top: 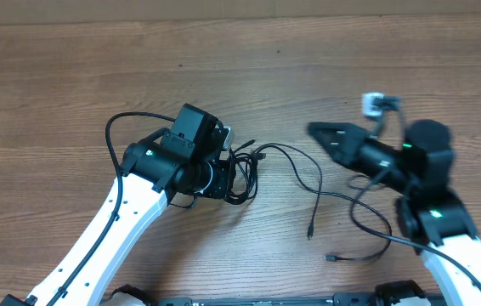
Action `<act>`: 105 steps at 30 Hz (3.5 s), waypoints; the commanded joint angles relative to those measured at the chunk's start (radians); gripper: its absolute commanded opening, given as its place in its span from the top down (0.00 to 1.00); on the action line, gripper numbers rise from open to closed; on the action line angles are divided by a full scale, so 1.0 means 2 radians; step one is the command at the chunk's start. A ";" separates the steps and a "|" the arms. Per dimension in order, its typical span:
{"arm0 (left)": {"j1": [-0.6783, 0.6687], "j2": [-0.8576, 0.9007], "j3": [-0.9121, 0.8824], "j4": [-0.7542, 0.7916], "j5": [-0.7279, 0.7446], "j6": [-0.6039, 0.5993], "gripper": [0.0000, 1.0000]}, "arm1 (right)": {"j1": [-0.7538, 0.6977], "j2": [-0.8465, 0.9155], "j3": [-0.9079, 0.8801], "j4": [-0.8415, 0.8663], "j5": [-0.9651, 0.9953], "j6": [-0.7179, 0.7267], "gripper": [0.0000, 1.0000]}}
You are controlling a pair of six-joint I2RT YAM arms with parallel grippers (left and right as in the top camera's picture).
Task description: Untangle cables
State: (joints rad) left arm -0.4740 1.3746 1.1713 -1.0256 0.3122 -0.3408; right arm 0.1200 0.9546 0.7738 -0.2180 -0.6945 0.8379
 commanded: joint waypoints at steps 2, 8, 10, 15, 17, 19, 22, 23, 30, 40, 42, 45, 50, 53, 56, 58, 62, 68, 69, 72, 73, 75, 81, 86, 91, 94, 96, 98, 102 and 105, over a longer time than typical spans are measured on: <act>-0.002 -0.007 0.004 0.001 -0.056 -0.017 0.96 | -0.058 -0.033 0.006 -0.080 -0.014 0.000 0.96; -0.003 -0.007 0.004 0.020 -0.051 -0.024 0.96 | -0.056 -0.034 0.006 -0.146 -0.059 -0.033 0.72; -0.003 -0.007 0.004 0.028 -0.042 -0.020 0.96 | -0.042 -0.031 0.006 -0.159 -0.060 -0.044 0.66; -0.002 -0.007 0.004 0.054 0.093 0.014 0.96 | -0.001 -0.016 0.006 -0.165 -0.056 -0.057 0.63; -0.003 -0.007 0.004 0.063 0.167 0.052 0.96 | 0.012 -0.008 0.006 -0.164 -0.056 -0.061 0.63; -0.003 -0.007 0.004 0.067 0.226 0.090 0.96 | 0.027 0.000 0.006 -0.161 -0.056 -0.077 0.64; -0.003 -0.007 0.004 0.067 0.232 0.098 0.96 | 0.055 0.010 0.006 -0.147 -0.057 -0.086 0.66; -0.003 -0.007 0.004 0.067 0.232 0.098 0.96 | 0.064 0.012 0.006 -0.138 -0.060 -0.090 0.66; -0.003 -0.007 0.004 0.068 0.236 0.092 0.96 | 0.121 0.017 0.006 -0.060 -0.021 -0.092 0.64; -0.003 -0.007 0.004 0.068 0.235 0.092 0.96 | 0.153 0.084 0.006 -0.018 0.011 -0.037 0.67; -0.003 -0.007 0.004 0.068 0.235 0.092 0.95 | 0.159 0.101 0.006 0.008 -0.006 -0.037 0.67; -0.003 -0.007 0.004 0.068 0.235 0.092 0.96 | 0.163 0.125 0.006 0.041 -0.013 -0.016 0.68; -0.003 -0.007 0.004 0.068 0.235 0.092 0.96 | 0.163 0.144 0.006 0.069 -0.017 0.004 0.96; -0.003 -0.007 0.004 0.068 0.228 0.092 0.96 | 0.163 0.145 0.006 0.081 -0.035 0.004 0.96; -0.003 -0.007 0.004 0.068 0.205 0.092 0.96 | 0.163 0.145 0.006 0.093 -0.071 0.002 0.96; -0.002 -0.007 0.004 0.068 0.187 0.092 0.96 | 0.162 0.143 0.006 0.095 -0.088 -0.001 0.96; -0.002 -0.007 0.004 0.066 0.167 0.092 0.96 | 0.154 0.136 0.006 0.095 -0.119 -0.017 0.96; -0.002 -0.007 0.004 0.063 0.152 0.092 0.96 | 0.134 0.114 0.006 0.094 -0.145 -0.029 0.96; -0.002 -0.007 0.004 0.063 0.152 0.092 0.96 | 0.129 0.111 0.006 0.094 -0.150 -0.029 0.96; -0.002 -0.007 0.004 0.062 0.150 0.092 0.96 | 0.112 0.101 0.006 0.094 -0.165 -0.029 0.96; -0.002 -0.007 0.004 0.062 0.146 0.092 0.96 | 0.105 0.099 0.006 0.094 -0.170 -0.029 0.96; -0.002 -0.007 0.004 0.062 0.140 0.092 0.96 | 0.089 0.096 0.006 0.094 -0.181 -0.028 0.96; -0.002 -0.007 0.004 0.059 0.140 0.093 0.96 | 0.046 0.095 0.006 0.111 -0.228 0.006 0.96; -0.002 -0.007 0.004 0.057 0.139 0.121 0.96 | 0.004 0.095 0.006 0.236 -0.266 0.160 0.96; -0.002 -0.007 0.003 0.055 0.088 0.128 0.96 | -0.039 0.096 0.006 0.438 -0.261 0.281 0.96; -0.002 -0.007 0.003 0.054 0.089 0.128 0.96 | -0.065 0.095 0.006 0.482 -0.262 0.273 0.96; -0.002 -0.007 0.003 0.057 0.089 0.120 0.96 | -0.068 0.096 0.006 0.476 -0.276 0.249 0.96; -0.002 -0.007 0.003 0.062 0.089 0.102 0.96 | -0.066 0.096 0.006 0.446 -0.298 0.206 0.76; -0.002 -0.007 0.003 0.070 0.089 0.078 0.96 | -0.051 0.096 0.006 0.317 -0.303 0.123 0.62; -0.002 -0.007 0.003 0.070 0.089 0.076 0.95 | -0.034 0.096 0.006 0.203 -0.275 0.045 0.55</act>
State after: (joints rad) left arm -0.4774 1.3746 1.1713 -0.8909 0.4923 -0.1623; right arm 0.0250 1.1522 0.7799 0.2588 -1.2644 1.1122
